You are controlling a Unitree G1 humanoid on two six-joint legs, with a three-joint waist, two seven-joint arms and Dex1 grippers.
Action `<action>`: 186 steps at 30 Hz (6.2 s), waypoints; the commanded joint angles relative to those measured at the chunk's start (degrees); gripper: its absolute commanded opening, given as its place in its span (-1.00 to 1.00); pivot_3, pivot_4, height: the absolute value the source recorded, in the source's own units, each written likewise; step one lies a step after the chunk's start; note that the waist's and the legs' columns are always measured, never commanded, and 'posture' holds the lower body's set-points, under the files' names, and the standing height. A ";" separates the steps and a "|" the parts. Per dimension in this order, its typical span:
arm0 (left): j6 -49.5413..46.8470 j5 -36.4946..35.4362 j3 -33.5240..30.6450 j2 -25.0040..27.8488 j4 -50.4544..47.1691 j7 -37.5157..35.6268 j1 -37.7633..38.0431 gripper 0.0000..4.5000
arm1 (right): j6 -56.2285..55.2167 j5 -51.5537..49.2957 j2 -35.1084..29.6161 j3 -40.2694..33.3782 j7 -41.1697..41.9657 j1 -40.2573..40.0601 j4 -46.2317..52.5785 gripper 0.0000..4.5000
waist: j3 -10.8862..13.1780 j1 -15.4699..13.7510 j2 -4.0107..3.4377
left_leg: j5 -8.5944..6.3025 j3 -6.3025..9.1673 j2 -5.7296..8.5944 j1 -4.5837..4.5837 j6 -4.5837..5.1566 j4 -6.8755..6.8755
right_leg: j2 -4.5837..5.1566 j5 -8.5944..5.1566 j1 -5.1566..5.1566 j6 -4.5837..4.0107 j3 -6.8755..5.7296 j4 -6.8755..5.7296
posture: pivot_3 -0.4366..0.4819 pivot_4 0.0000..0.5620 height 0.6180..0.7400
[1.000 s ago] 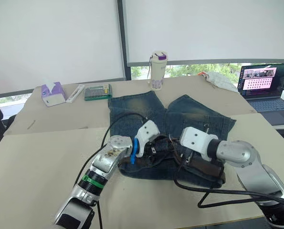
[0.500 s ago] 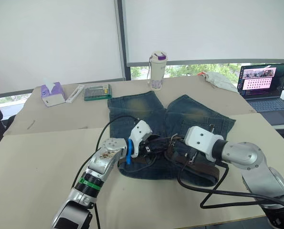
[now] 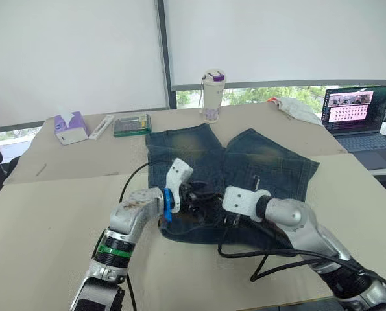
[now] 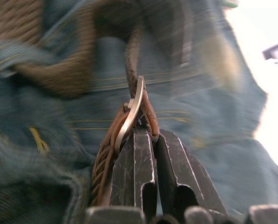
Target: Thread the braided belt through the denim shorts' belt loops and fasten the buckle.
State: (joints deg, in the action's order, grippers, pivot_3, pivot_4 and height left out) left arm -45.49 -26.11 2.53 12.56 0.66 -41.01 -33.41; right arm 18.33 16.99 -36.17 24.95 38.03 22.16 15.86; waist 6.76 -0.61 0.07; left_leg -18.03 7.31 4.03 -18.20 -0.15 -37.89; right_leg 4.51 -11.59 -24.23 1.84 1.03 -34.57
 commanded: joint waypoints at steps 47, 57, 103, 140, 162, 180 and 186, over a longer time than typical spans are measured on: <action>42.80 26.72 12.80 19.21 20.01 -5.43 14.52 0.50 | 27.84 -3.54 -15.59 -40.07 1.34 -20.08 24.98 -1.00 | -0.68 -0.24 -0.40 | -0.34 -0.22 0.01 0.20 0.55 0.05 | 0.11 -0.17 0.21 0.21 0.28 -0.04 | -0.05 -0.47 1.00; 19.86 1.59 3.09 16.52 -2.09 -14.01 4.11 0.99 | 31.69 -21.36 -16.06 -33.30 12.38 -17.37 33.52 -1.00 | -0.26 -0.23 0.22 | -0.45 -0.03 0.03 -0.02 0.76 -0.20 | 0.20 -0.20 0.11 0.26 -0.03 -0.20 | -0.05 -0.47 1.00; 48.18 21.70 16.63 12.17 9.67 -21.59 -6.92 -1.00 | 41.05 -36.66 -13.91 -26.36 3.34 -3.02 30.83 -0.04 | -0.30 -0.08 0.13 | -0.16 -0.05 0.04 -0.02 0.30 -0.03 | 0.22 -0.19 0.13 0.24 -0.05 0.01 | -0.05 -0.47 1.00; 63.64 31.90 22.73 12.72 18.02 -23.52 -6.07 -1.00 | 33.72 -26.63 -8.89 -13.01 -3.42 -9.93 25.43 -0.99 | -0.32 -0.15 0.10 | -0.16 -0.01 0.09 -0.02 0.31 -0.03 | 0.24 -0.19 0.12 0.24 -0.09 -0.01 | -0.05 -0.47 1.00; 55.85 31.43 19.04 11.07 15.06 -19.33 -4.56 -1.00 | 31.78 -24.90 -8.32 -11.21 -3.57 -10.51 26.22 -0.99 | -0.31 -0.05 0.11 | -0.15 0.00 0.10 -0.01 0.30 -0.03 | 0.21 -0.19 0.11 0.25 -0.09 -0.06 | -0.05 -0.47 1.00; 32.63 16.83 2.09 6.32 2.71 -4.33 2.81 -1.00 | 38.14 -37.97 -5.26 -28.60 -0.50 -21.86 35.30 0.21 | -0.29 -0.13 0.16 | -0.14 0.05 0.06 0.02 0.29 -0.06 | 0.24 -0.20 0.14 0.27 -0.05 -0.20 | -0.05 -0.47 1.00; 26.88 15.68 2.45 4.56 -3.50 0.28 8.09 -1.00 | 40.04 -42.18 -3.15 -28.22 -2.04 -16.76 31.89 -0.33 | -0.30 -0.04 0.15 | -0.14 0.04 0.04 0.05 0.28 -0.04 | 0.20 -0.20 0.12 0.26 -0.03 -0.21 | -0.05 -0.47 1.00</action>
State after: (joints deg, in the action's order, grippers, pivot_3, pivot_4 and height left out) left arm -17.66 -9.26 5.46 17.47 0.50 -42.32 -25.60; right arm 58.13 -24.43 -39.94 -3.70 37.07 3.62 48.34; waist 6.46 -0.65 0.22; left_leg -18.17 7.35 4.07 -18.15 0.13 -37.93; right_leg 4.71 -11.80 -24.12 2.10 1.00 -34.78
